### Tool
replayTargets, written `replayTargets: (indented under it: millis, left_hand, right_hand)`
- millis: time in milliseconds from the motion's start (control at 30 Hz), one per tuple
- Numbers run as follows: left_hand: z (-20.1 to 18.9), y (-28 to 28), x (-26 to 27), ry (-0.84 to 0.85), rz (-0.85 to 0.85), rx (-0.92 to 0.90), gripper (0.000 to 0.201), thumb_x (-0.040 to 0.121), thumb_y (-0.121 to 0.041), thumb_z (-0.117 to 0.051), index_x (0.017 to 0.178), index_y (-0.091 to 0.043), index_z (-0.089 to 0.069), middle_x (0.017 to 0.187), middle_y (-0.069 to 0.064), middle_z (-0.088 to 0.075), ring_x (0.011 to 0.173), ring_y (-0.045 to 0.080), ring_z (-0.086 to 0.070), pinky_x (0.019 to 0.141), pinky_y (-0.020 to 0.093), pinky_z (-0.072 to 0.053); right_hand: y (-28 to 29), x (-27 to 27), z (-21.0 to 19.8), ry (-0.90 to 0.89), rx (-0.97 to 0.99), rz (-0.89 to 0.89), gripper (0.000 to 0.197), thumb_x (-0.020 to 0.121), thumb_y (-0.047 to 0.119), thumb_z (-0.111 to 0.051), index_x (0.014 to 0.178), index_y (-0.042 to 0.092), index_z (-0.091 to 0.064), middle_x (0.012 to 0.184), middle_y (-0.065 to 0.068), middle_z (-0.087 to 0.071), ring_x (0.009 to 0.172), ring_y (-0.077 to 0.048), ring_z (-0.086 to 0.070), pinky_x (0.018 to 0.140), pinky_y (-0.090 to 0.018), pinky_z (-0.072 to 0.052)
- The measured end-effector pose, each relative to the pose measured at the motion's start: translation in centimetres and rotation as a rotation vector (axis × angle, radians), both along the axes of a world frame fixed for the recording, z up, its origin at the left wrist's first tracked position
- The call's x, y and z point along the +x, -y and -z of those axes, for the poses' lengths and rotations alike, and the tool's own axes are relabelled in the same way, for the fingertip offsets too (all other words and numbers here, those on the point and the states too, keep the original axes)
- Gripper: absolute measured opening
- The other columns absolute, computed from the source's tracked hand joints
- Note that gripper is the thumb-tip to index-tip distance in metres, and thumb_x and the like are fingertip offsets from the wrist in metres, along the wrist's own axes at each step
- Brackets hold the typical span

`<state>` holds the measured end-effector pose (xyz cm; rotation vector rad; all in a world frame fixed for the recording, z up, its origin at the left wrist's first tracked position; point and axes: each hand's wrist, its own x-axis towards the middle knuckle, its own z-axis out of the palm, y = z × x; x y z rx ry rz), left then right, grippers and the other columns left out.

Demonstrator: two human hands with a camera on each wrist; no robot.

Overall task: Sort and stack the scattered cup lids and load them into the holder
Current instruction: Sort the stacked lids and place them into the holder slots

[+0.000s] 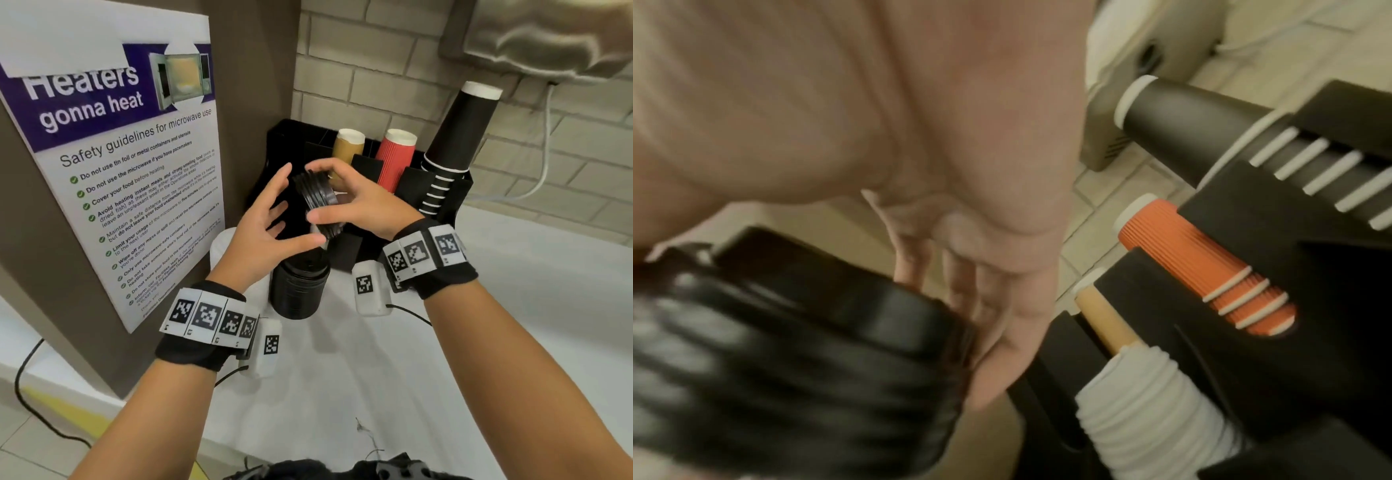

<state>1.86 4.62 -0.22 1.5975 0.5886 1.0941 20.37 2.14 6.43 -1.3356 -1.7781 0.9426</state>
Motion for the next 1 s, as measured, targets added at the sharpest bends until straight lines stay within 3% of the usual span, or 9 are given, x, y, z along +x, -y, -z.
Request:
replayTargets:
  millis: [67, 167, 233, 400, 533, 633, 733, 867, 1000]
  left_hand:
    - [0.0, 0.2, 0.5, 0.036, 0.022, -0.008, 0.103, 0.06, -0.03, -0.091, 0.139, -0.055, -0.03, 0.154, -0.007, -0.034, 0.134, 0.017, -0.045, 0.104, 0.036, -0.046]
    - [0.0, 0.4, 0.9, 0.102, 0.005, -0.006, 0.104, 0.057, -0.032, -0.092, 0.142, -0.046, -0.034, 0.151, -0.002, -0.037, 0.127, 0.017, -0.053, 0.092, 0.03, -0.054]
    - [0.1, 0.5, 0.9, 0.103, 0.025, 0.019, 0.101, 0.06, -0.027, -0.086, 0.145, -0.039, -0.033, 0.149, 0.0, -0.04, 0.126, 0.015, -0.054, 0.088, 0.023, -0.053]
    - [-0.2, 0.5, 0.8, 0.066, 0.142, 0.028, 0.094, 0.063, -0.02, -0.082, 0.138, -0.048, -0.034, 0.142, -0.014, -0.044, 0.123, 0.01, -0.056, 0.085, 0.022, -0.053]
    - [-0.1, 0.9, 1.2, 0.073, 0.119, 0.026, 0.096, 0.061, -0.026, -0.085, 0.138, -0.05, -0.033, 0.141, -0.016, -0.046, 0.123, 0.01, -0.056, 0.088, 0.024, -0.053]
    - [-0.2, 0.9, 1.5, 0.066, 0.099, 0.035, 0.099, 0.059, -0.032, -0.086, 0.139, -0.051, -0.032, 0.143, -0.014, -0.045, 0.126, 0.012, -0.055, 0.092, 0.027, -0.053]
    - [-0.3, 0.7, 1.6, 0.054, 0.09, 0.039, 0.099, 0.061, -0.028, -0.09, 0.138, -0.054, -0.032, 0.144, -0.015, -0.044, 0.126, 0.012, -0.054, 0.095, 0.029, -0.052]
    - [-0.3, 0.9, 1.6, 0.04, 0.099, 0.048, 0.1, 0.061, -0.034, -0.09, 0.138, -0.055, -0.031, 0.143, -0.017, -0.044, 0.127, 0.011, -0.053, 0.094, 0.024, -0.051]
    - [-0.3, 1.0, 1.9, 0.033, 0.105, 0.049, 0.1, 0.063, -0.027, -0.082, 0.142, -0.048, -0.025, 0.138, -0.023, -0.045, 0.127, 0.008, -0.052, 0.098, 0.025, -0.049]
  right_hand:
    - [0.6, -0.2, -0.2, -0.104, -0.033, -0.048, 0.06, 0.082, 0.016, -0.073, 0.133, 0.026, -0.045, 0.121, -0.011, -0.058, 0.105, -0.02, -0.063, 0.085, -0.038, -0.056]
    - [1.1, 0.2, -0.1, -0.175, -0.091, -0.09, 0.062, 0.084, 0.019, -0.067, 0.139, 0.033, -0.042, 0.132, -0.016, -0.053, 0.116, -0.028, -0.059, 0.091, -0.051, -0.053]
    - [1.4, 0.9, 0.1, -0.237, -0.135, -0.115, 0.066, 0.085, 0.017, -0.064, 0.144, 0.031, -0.037, 0.138, -0.017, -0.048, 0.122, -0.028, -0.056, 0.093, -0.05, -0.052]
    - [2.2, 1.9, 0.4, -0.246, -0.13, -0.116, 0.065, 0.085, 0.017, -0.065, 0.144, 0.029, -0.039, 0.135, -0.017, -0.051, 0.118, -0.028, -0.059, 0.086, -0.049, -0.055]
    - [2.6, 1.8, 0.5, -0.259, -0.085, -0.048, 0.062, 0.082, 0.015, -0.069, 0.139, 0.022, -0.045, 0.124, -0.016, -0.059, 0.11, -0.033, -0.063, 0.086, -0.054, -0.054]
    - [2.9, 1.4, 0.6, -0.273, -0.037, -0.001, 0.061, 0.078, 0.014, -0.072, 0.135, 0.022, -0.048, 0.116, -0.01, -0.063, 0.104, -0.03, -0.066, 0.081, -0.051, -0.057]
    - [3.3, 1.1, 0.5, -0.255, -0.009, 0.025, 0.064, 0.075, 0.014, -0.076, 0.132, 0.026, -0.05, 0.114, -0.006, -0.061, 0.102, -0.026, -0.067, 0.076, -0.043, -0.059]
    - [3.6, 0.8, 0.2, -0.209, 0.021, 0.051, 0.069, 0.067, 0.02, -0.08, 0.129, 0.025, -0.05, 0.112, -0.004, -0.061, 0.101, -0.021, -0.067, 0.074, -0.037, -0.058]
    - [3.6, 0.6, 0.4, -0.141, 0.075, 0.092, 0.061, 0.073, 0.013, -0.08, 0.125, 0.025, -0.052, 0.108, -0.001, -0.064, 0.103, -0.015, -0.065, 0.085, -0.035, -0.056]
